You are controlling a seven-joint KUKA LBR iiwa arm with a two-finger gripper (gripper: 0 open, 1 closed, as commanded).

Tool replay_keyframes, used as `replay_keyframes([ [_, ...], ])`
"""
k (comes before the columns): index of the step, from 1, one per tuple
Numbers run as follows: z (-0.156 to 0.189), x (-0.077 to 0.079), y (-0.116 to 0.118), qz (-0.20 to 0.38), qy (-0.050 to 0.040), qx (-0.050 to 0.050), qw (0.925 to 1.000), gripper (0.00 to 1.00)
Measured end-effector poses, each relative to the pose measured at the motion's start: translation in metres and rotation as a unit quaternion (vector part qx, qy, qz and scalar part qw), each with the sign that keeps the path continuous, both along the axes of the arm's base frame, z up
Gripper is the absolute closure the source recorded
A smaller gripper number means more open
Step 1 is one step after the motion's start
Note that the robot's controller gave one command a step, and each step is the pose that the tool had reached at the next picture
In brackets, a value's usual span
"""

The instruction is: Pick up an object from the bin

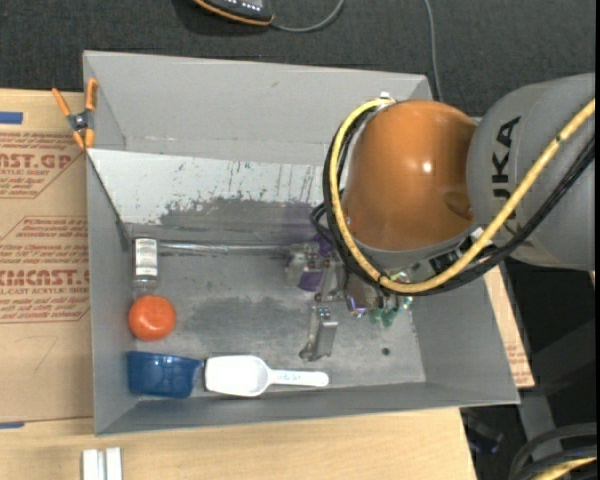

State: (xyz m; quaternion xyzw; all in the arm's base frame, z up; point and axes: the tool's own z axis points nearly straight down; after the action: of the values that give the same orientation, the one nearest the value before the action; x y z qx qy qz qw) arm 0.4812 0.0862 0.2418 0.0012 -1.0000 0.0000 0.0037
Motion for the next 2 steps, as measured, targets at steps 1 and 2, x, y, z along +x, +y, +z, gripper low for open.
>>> replay_keyframes([
  [1,0.004,0.002,-0.001,-0.001,-0.0041,0.001,1.0000,0.00],
  [2,-0.104,0.003,0.021,0.075,-0.0042,0.001,0.9972,0.00],
])
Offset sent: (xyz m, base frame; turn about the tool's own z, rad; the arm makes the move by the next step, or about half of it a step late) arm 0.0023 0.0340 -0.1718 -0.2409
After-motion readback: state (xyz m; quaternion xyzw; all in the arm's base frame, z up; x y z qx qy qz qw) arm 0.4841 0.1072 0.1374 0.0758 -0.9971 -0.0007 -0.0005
